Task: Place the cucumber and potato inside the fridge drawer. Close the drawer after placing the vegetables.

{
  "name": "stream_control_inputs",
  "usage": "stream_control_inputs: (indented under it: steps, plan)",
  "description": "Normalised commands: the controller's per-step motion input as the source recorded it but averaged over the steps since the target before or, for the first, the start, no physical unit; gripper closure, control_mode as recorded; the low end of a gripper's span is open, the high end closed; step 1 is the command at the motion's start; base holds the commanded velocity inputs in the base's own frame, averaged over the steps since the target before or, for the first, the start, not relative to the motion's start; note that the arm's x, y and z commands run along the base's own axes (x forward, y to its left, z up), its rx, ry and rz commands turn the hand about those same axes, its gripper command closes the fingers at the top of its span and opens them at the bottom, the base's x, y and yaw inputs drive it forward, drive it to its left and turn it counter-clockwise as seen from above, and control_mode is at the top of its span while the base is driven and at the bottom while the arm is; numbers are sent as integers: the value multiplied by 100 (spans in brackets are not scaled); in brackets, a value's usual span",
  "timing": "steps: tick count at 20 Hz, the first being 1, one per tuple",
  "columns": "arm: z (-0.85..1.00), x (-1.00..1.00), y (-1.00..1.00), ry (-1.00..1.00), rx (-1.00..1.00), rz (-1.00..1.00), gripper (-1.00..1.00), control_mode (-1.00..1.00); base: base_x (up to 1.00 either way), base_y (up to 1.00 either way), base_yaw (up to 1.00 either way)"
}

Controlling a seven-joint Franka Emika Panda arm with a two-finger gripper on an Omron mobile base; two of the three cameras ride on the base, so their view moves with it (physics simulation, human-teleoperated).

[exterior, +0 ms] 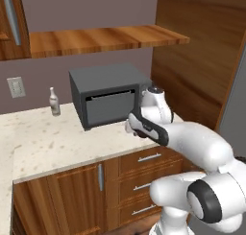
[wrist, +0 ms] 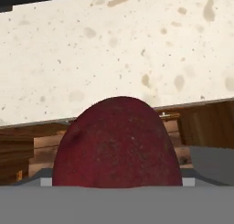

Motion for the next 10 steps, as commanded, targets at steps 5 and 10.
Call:
stream_control_inputs:
  steps: [5,10]
  plan:
    - [15,-94,1,-6,0,0,100,-100,0,0,0]
    - [0,-12,11,0,-2,4,100,-100,0,0,0]
